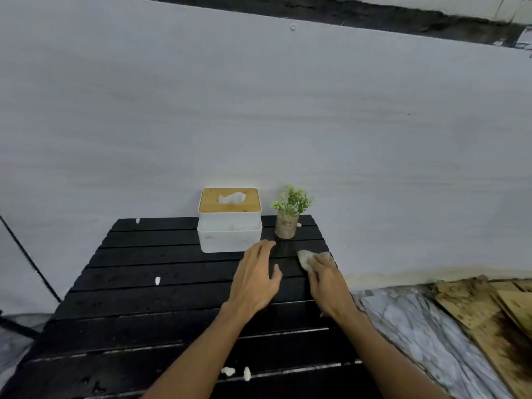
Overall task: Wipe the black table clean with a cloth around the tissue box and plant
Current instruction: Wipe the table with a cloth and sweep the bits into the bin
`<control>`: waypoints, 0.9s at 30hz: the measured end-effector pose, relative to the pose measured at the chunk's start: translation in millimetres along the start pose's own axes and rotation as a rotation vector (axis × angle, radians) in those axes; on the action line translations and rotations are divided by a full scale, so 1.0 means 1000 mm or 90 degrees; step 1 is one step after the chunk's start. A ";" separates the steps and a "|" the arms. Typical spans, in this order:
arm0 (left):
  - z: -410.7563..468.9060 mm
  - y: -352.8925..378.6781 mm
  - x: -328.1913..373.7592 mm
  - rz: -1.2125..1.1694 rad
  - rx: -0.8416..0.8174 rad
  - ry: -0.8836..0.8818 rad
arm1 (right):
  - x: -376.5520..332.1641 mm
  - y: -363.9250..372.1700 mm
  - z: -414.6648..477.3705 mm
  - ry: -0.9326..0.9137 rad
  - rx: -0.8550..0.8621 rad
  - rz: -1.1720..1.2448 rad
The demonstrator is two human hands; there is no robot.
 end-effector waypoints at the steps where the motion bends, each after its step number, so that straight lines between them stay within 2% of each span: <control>1: 0.010 0.009 0.004 -0.019 -0.003 -0.005 | 0.000 0.000 0.000 -0.008 0.001 0.009; 7: 0.056 0.054 0.004 -0.122 -0.011 -0.090 | 0.002 -0.002 -0.002 0.021 -0.014 0.049; 10: 0.070 0.065 -0.005 -0.172 0.020 -0.144 | 0.003 -0.001 -0.004 0.028 -0.034 0.059; 27: 0.112 0.088 -0.038 -0.300 0.156 -0.286 | 0.011 0.009 0.000 0.029 -0.040 0.080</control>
Point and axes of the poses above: each hand's wrist, its own z-axis towards the middle knuckle, its own y-axis out of the palm, x = y × z, the point moved 8 cm from there along z, towards the middle knuckle, and after that the axes turned 5 degrees about z, right-handed, at the moved point
